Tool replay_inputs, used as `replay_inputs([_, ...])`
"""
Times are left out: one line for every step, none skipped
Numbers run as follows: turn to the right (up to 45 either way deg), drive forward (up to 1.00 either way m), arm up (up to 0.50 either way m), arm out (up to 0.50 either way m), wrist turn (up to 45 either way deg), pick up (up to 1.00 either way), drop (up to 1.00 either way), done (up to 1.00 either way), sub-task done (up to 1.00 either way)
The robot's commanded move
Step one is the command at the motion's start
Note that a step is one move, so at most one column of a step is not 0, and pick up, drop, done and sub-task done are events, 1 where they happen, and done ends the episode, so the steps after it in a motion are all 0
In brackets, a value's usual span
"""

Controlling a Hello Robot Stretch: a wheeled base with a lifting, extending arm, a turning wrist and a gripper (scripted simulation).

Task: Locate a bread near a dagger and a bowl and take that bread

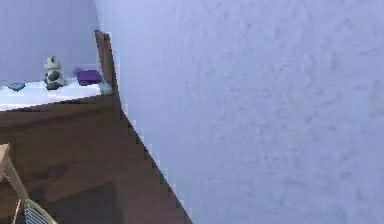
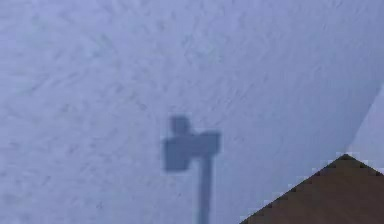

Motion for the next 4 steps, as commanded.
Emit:
replay_inputs([45.0,0.00,0.00,0.00,0.0,0.00,0.00,0.00,0.00])
replay_inputs([45.0,0.00,0.00,0.00,0.0,0.00,0.00,0.00,0.00])
replay_inputs([45.0,0.00,0.00,0.00,0.0,0.00,0.00,0.00,0.00])
replay_inputs([42.0,0.00,0.00,0.00,0.0,0.00,0.00,0.00,0.00])
